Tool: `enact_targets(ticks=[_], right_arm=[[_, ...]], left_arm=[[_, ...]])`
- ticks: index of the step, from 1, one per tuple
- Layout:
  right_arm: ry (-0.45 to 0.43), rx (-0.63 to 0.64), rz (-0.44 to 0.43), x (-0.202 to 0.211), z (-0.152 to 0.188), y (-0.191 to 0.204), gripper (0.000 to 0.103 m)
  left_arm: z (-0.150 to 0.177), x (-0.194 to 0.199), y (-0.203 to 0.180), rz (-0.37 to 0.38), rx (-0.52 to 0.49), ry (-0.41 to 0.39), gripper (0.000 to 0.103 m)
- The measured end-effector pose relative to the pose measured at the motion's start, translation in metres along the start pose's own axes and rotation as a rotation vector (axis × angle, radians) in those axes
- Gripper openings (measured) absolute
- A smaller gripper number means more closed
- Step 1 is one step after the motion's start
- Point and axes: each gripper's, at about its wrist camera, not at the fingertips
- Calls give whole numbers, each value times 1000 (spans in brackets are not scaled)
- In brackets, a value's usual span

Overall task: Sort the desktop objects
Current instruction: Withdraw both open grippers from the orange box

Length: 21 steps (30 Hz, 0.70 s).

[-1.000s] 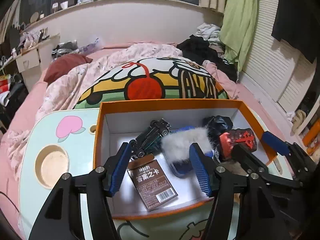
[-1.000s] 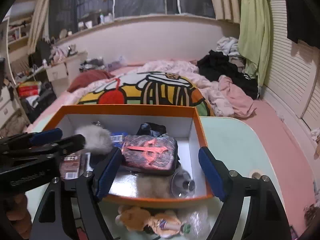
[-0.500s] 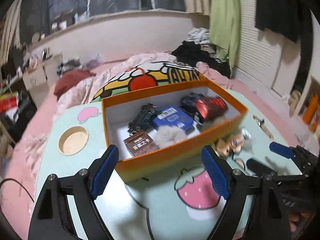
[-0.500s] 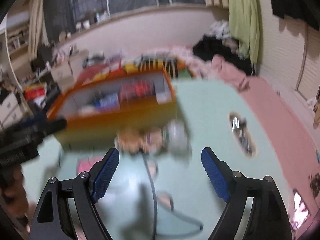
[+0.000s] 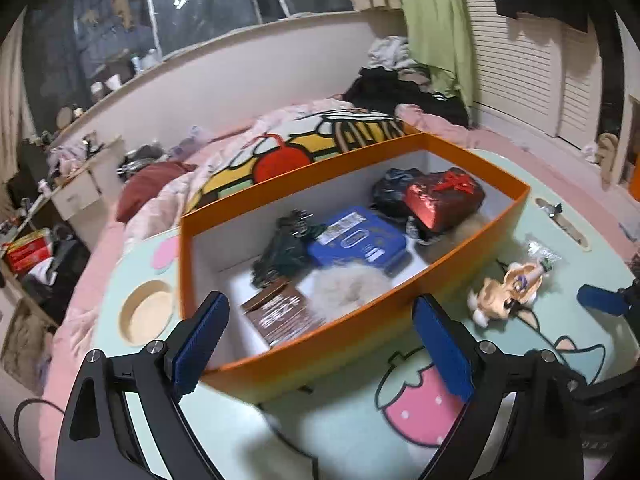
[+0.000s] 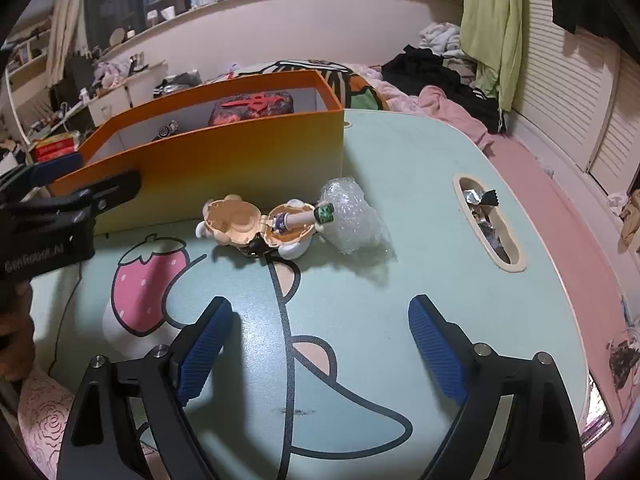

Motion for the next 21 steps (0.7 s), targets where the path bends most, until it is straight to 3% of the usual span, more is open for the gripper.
enact_targets(ticks=[5, 8, 11, 14, 18, 19, 20, 21], right_arm=[[0, 0, -5, 0, 0, 2, 91], [-1, -1, -9, 0, 0, 1, 91], [-1, -1, -9, 1, 2, 1, 91], [-2, -2, -11, 1, 2, 2, 91], [-2, -2, -11, 2, 3, 3, 91], [-2, -1, -11, 2, 3, 3, 91], [-2, -3, -12, 2, 3, 3, 91], [-2, -2, -12, 2, 3, 3, 92]], left_arm=[[-7, -13, 1, -35, -33, -4, 94], [-6, -6, 8, -47, -3, -7, 94], [-1, 20, 12, 23, 44, -2, 94], [9, 45, 0, 50, 20, 4, 96], [28, 35, -16, 50, 8, 73, 96], [33, 19, -20, 51, 18, 134, 96], [36, 2, -19, 74, 47, 212, 103], [37, -9, -10, 121, 119, 213, 103]])
Point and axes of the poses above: each gripper's, at about its wrist camera, not at the fingertips, and x roughly against the way its jaws point, y to its left, z to its underside, and after that the axes turned 4 degrees about -x, right-handed
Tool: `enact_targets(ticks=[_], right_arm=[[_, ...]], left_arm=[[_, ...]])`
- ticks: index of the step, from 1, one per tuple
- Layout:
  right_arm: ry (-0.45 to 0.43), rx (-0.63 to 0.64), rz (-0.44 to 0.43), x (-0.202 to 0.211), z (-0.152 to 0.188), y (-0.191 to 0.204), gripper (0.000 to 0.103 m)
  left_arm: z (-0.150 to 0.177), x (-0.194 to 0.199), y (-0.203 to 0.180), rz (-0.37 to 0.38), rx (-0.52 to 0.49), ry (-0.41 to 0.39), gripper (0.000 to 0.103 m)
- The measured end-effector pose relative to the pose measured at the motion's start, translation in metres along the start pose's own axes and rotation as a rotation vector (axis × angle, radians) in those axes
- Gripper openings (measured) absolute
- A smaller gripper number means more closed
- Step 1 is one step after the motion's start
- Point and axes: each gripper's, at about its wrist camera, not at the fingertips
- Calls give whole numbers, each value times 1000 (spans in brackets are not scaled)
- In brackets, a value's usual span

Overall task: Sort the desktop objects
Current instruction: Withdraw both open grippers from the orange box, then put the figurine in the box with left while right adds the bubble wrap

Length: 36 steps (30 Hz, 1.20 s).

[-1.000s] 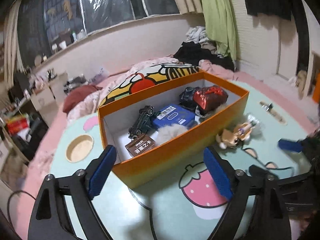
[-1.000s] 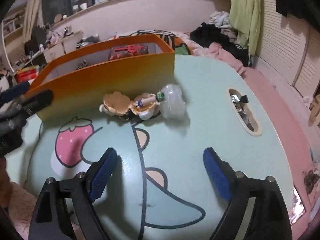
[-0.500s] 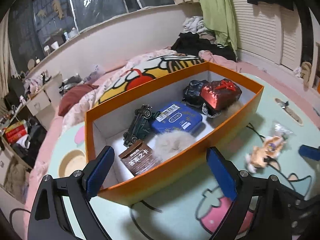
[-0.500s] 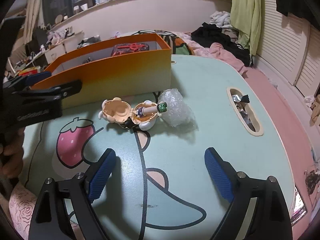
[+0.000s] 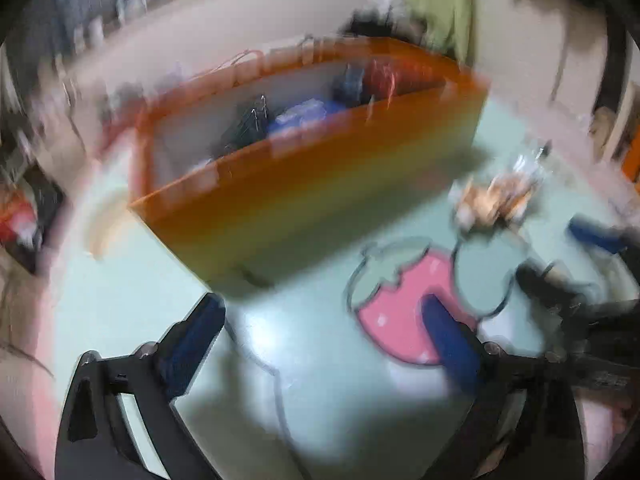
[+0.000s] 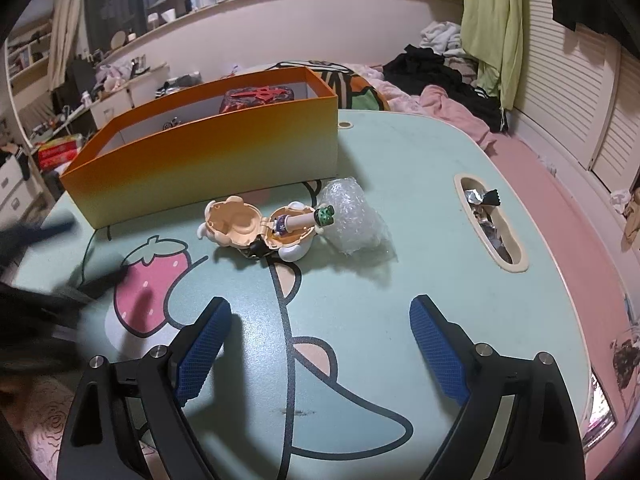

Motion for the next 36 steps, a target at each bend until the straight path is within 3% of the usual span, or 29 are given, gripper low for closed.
enact_targets(ticks=[4, 9, 15, 18, 22, 26, 29, 32, 36], right_arm=[[-3, -3, -6, 0, 1, 2, 92], [-2, 1, -6, -1, -1, 0, 93], [-3, 0, -8, -1, -1, -1, 93], [-3, -4, -11, -1, 0, -1, 93], [-2, -2, -8, -1, -1, -1, 93], [-8, -17, -21, 0, -1, -6, 93], [-44, -84, -85, 5, 0, -18, 92], [-91, -222, -169, 12, 0, -43, 82], [-86, -364, -181, 8, -12, -65, 65]], left_arm=[[-3, -22, 18, -73, 81, 22, 103], [-11, -49, 20, -43, 61, 34, 103], [-21, -73, 42, -50, 153, 18, 103], [-8, -63, 23, 8, 75, -2, 103], [-2, -71, -8, -44, -56, -26, 103], [-4, -80, 0, -15, -23, -10, 103], [-3, -85, 0, -17, -15, -13, 103], [-5, -84, 2, -16, -13, -13, 103], [-5, -84, 1, -16, -14, -13, 103]])
Point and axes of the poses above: each gripper's, at about its wrist camera, not at the fingertips, and x roughly against the way its jaws point, y to its left, z to its underside, and after that the axes turned 4 degrees about -x, right-handed
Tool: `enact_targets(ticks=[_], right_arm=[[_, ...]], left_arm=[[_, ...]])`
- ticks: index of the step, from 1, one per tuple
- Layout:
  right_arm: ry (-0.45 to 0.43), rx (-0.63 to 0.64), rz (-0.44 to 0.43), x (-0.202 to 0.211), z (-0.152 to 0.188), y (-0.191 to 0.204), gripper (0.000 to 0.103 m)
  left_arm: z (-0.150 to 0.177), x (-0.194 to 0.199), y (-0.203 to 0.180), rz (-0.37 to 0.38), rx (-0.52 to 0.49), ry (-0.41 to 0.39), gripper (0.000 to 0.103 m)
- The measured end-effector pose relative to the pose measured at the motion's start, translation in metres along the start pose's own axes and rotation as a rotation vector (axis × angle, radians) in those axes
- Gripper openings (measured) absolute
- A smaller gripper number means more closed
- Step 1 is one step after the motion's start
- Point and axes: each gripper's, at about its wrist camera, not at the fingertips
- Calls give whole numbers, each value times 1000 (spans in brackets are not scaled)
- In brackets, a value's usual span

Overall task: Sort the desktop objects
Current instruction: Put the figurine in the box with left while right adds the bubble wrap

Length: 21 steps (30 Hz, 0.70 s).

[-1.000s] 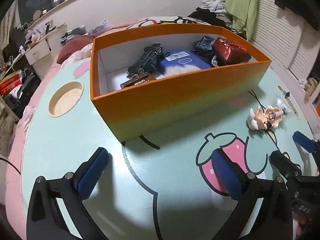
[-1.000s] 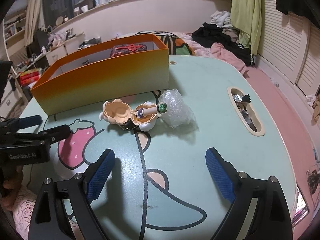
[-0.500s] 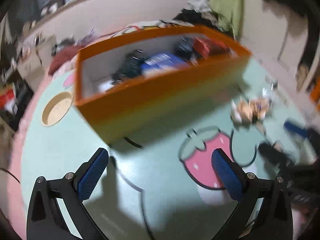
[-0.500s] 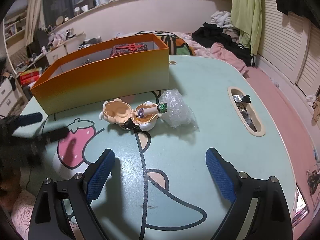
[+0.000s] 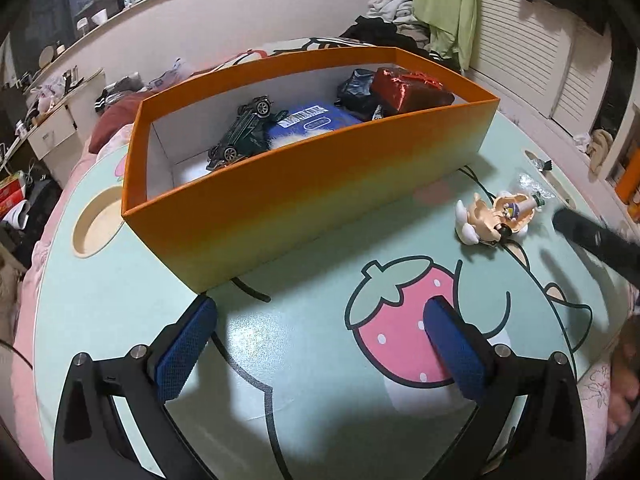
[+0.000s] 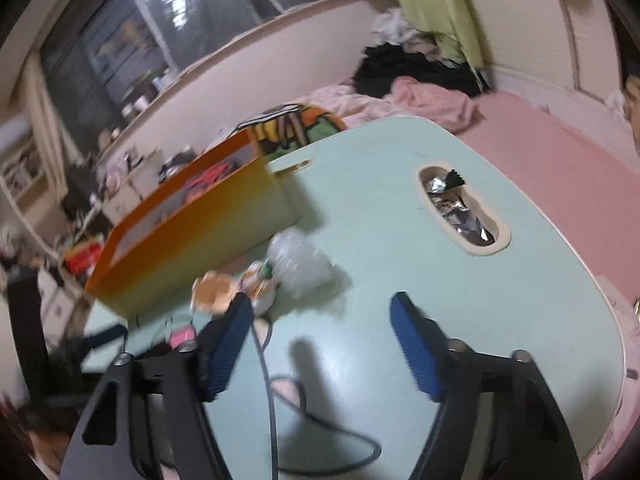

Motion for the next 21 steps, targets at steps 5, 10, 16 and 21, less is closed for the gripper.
enact_targets(ticks=[5, 10, 16, 21], right_arm=[[-28, -29, -7, -6, -34, 14, 56], [91, 47, 17, -35, -29, 27, 28], [115, 71, -85, -30, -17, 28, 26], [138, 22, -242, -27, -13, 21, 26]], left_arm=[[1, -4, 2, 2, 1, -1, 103], [1, -3, 1, 1, -1, -1, 103], [-4, 10, -7, 13, -27, -8, 103], [-2, 44, -17, 114, -105, -94, 103]])
Point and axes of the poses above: each gripper's, at about its wrist camera, not at the fingertips, and x roughly against the way its jaws point, y to its left, z to its underside, and after that the axes turned 4 degrees about -x, right-handed
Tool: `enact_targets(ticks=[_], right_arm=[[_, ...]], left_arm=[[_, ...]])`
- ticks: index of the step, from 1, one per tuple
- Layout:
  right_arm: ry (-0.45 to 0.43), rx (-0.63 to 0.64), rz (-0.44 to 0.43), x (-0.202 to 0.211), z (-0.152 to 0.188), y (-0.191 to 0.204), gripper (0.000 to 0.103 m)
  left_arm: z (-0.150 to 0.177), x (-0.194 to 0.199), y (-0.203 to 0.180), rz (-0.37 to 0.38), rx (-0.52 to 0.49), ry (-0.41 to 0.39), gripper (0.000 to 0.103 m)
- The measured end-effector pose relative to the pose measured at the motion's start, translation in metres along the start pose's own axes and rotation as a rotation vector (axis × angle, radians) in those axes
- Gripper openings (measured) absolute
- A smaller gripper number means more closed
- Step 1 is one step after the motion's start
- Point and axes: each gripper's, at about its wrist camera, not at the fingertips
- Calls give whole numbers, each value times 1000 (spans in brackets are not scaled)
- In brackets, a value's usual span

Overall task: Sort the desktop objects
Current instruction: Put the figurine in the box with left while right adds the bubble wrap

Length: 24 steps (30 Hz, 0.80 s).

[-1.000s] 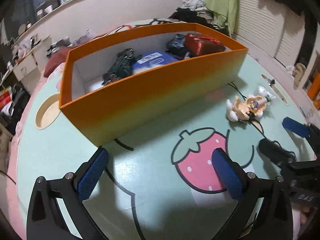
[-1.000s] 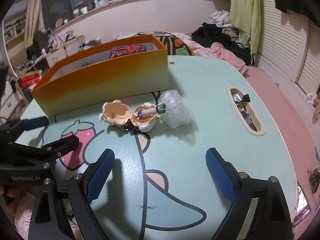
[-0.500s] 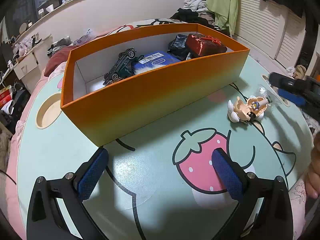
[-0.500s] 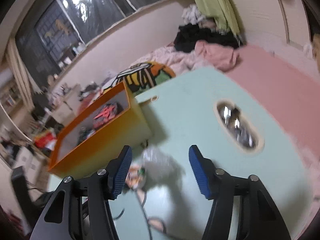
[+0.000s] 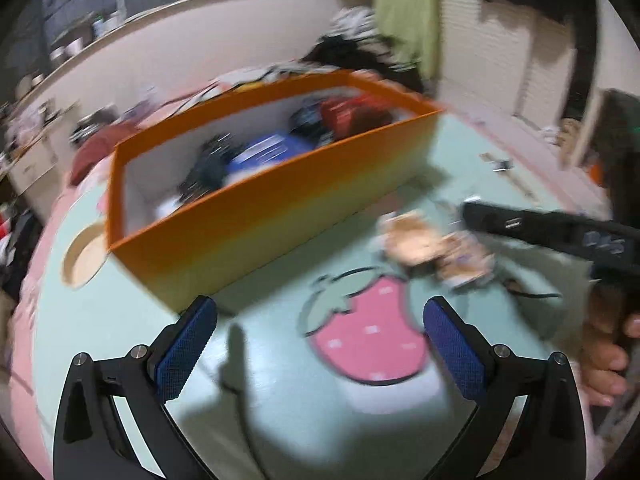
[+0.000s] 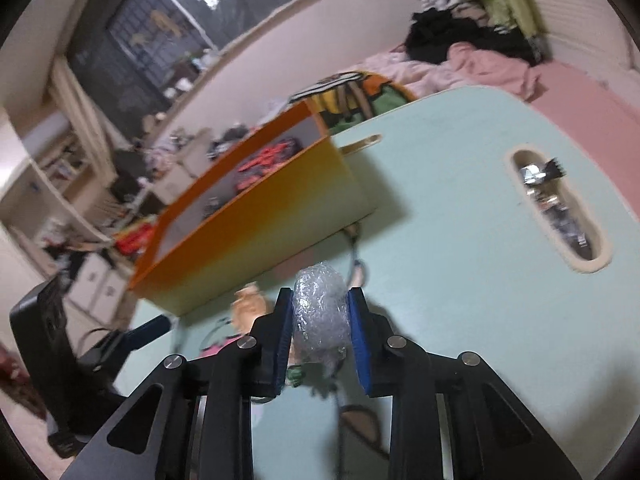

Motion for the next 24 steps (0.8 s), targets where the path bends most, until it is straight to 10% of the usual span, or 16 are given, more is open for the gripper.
enact_targets(ticks=[9, 17, 24], right_arm=[[-189, -82, 29, 29, 6, -3, 26], [-230, -47, 104, 31, 10, 7, 26], [-193, -24, 107, 27, 10, 7, 26]], left_arm=[[-41, -19, -22, 207, 65, 98, 100], [-39, -24, -50, 88, -9, 127, 35], [-13, 29, -24, 180, 29, -22, 34]])
Point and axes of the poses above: each gripper's, at about its wrist camera, not at the fingertips, and x roughly against the way its jaws point, y to its left, z to its underside, and after that the axes turned 4 degrees about -x, right-handed
